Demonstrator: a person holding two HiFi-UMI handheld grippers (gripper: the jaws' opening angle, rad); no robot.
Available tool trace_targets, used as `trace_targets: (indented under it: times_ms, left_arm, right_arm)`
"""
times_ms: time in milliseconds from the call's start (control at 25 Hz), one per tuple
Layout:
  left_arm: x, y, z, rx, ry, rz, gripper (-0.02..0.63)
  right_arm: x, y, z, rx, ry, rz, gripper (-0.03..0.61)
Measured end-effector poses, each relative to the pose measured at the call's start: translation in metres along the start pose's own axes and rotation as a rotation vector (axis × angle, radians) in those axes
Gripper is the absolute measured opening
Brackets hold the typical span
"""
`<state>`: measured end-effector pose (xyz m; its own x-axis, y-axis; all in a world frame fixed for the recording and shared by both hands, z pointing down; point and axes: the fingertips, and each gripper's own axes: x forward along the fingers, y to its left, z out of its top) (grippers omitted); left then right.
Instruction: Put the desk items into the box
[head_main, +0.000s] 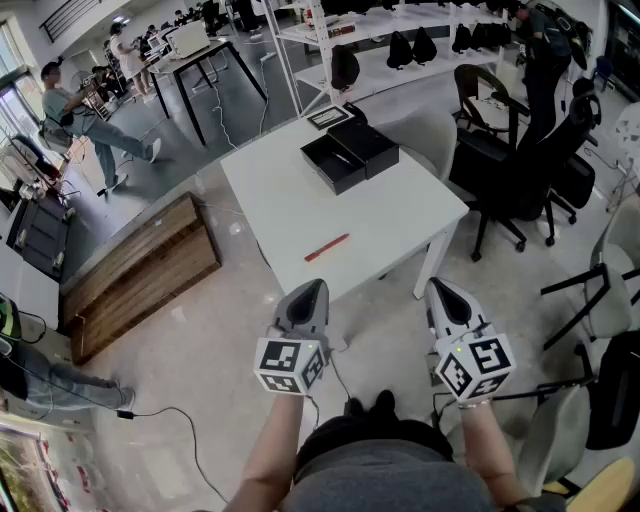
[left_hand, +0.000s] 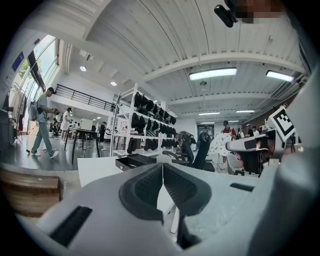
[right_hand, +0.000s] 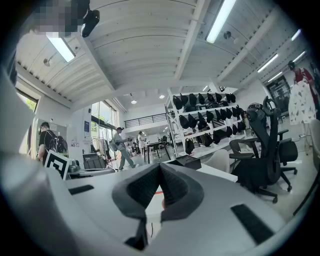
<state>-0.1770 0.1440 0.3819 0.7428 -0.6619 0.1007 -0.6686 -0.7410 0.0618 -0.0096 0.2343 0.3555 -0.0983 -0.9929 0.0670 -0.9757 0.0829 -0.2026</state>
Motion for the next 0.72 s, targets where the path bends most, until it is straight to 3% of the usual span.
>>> trace_targets:
  times_ms: [320, 520, 720]
  left_arm:
    - [0.004, 0.0, 0.003, 0.005, -0.005, 0.011, 0.009]
    - [0.011, 0.002, 0.0, 0.026, 0.02, 0.022, 0.092]
    - [0.017, 0.007, -0.004, 0.028, 0.036, 0.028, 0.117]
  right_arm:
    - [-0.005, -0.001, 0.009, 0.003, -0.029, 0.019, 0.003]
    - [-0.011, -0.009, 0.007, 0.018, -0.021, 0.006, 0.003]
    - [-0.015, -0.016, 0.004, 0.02, -0.016, -0.003, 0.003]
